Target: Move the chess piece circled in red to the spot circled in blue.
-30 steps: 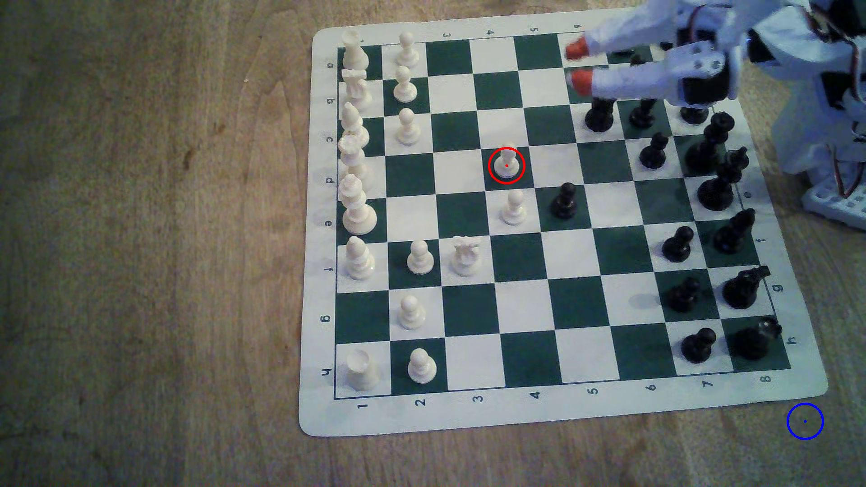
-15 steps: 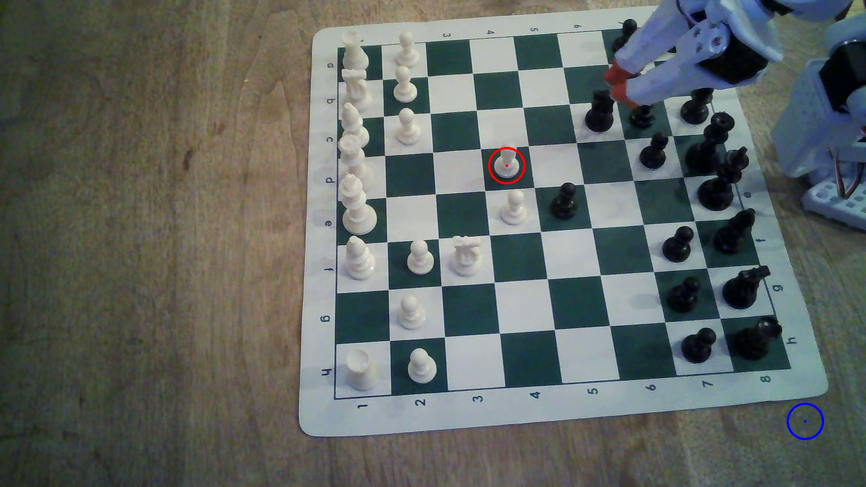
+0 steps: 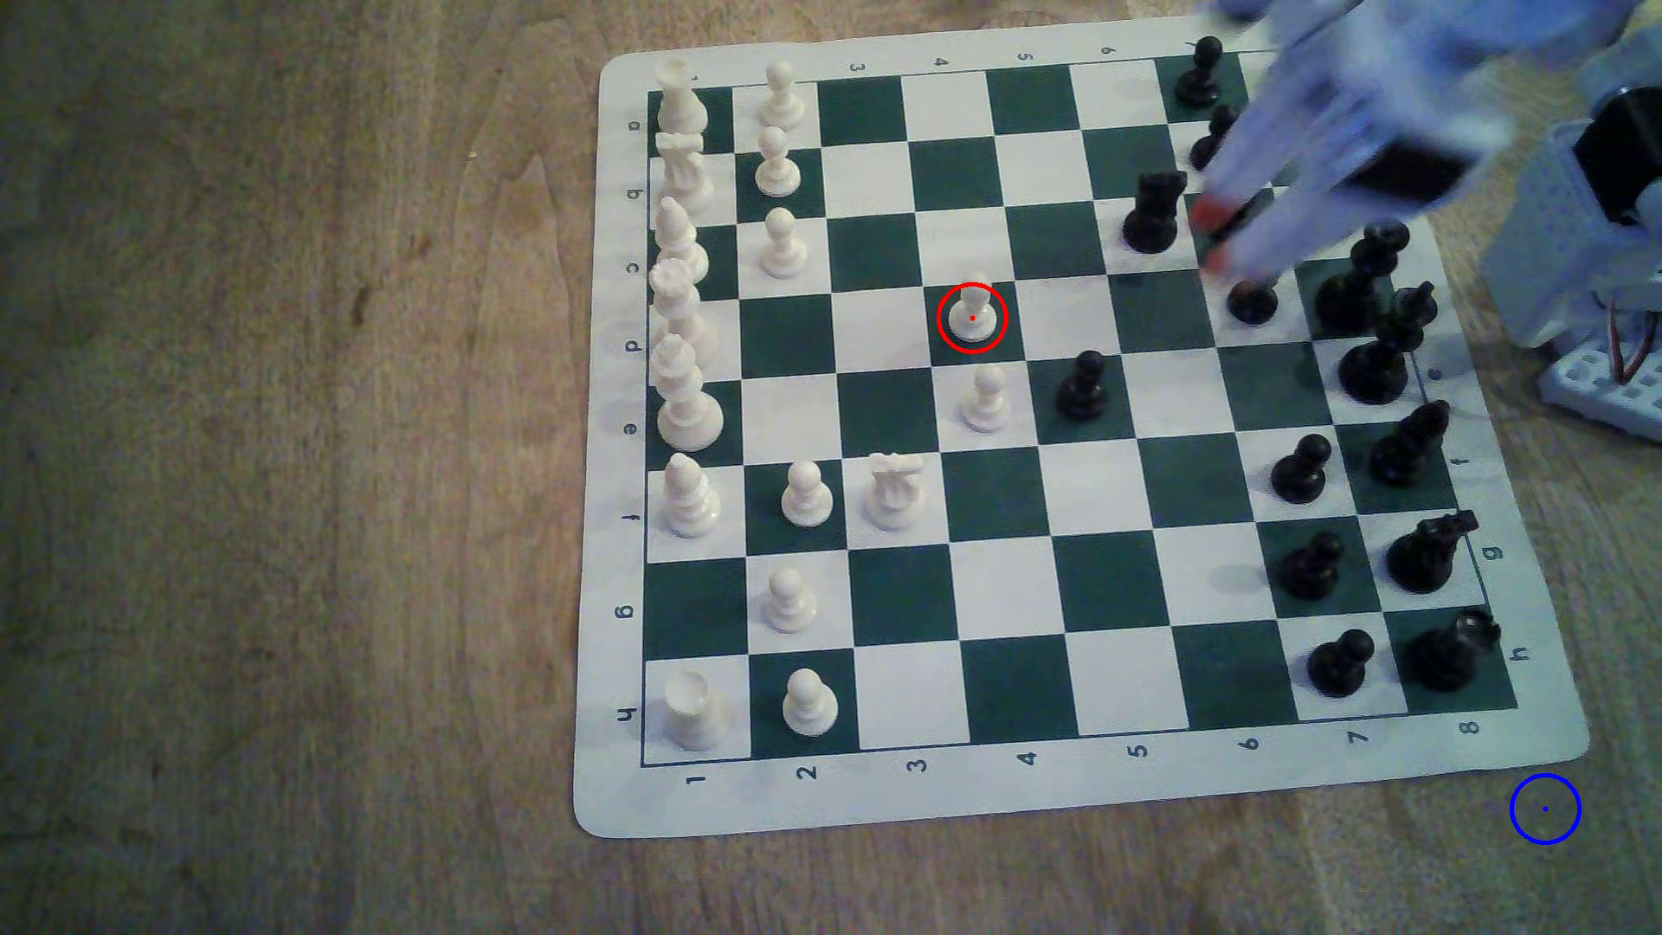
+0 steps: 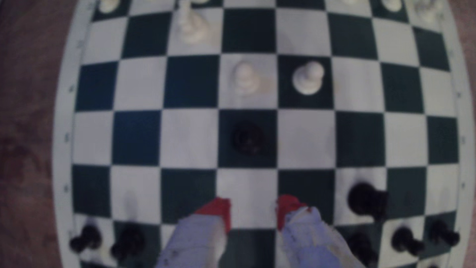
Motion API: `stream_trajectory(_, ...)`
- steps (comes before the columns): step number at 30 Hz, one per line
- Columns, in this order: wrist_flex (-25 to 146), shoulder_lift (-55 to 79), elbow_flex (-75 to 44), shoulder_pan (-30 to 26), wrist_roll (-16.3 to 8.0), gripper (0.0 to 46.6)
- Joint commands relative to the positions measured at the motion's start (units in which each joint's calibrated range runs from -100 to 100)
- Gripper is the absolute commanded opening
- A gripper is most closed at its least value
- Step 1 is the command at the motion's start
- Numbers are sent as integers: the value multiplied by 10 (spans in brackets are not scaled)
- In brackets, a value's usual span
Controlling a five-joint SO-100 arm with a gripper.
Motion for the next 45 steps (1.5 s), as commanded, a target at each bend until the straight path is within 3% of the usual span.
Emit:
stream_trajectory(1, -127, 54, 23, 34, -1, 150)
stream_trajectory(7, -189, 103, 37, 50, 2, 138)
stream_trajectory(11, -214, 146, 12, 58, 2, 97)
stream_trajectory(14, -219, 161, -6, 65, 2, 93)
stream_trajectory(20, -246, 200, -43, 63, -3, 113)
stream_trajectory(24, -269, 219, -50, 56, -9, 162)
stream_trajectory(37, -323, 304, -82, 64, -14, 174)
stream_trajectory(45, -331, 326, -89, 74, -11, 158)
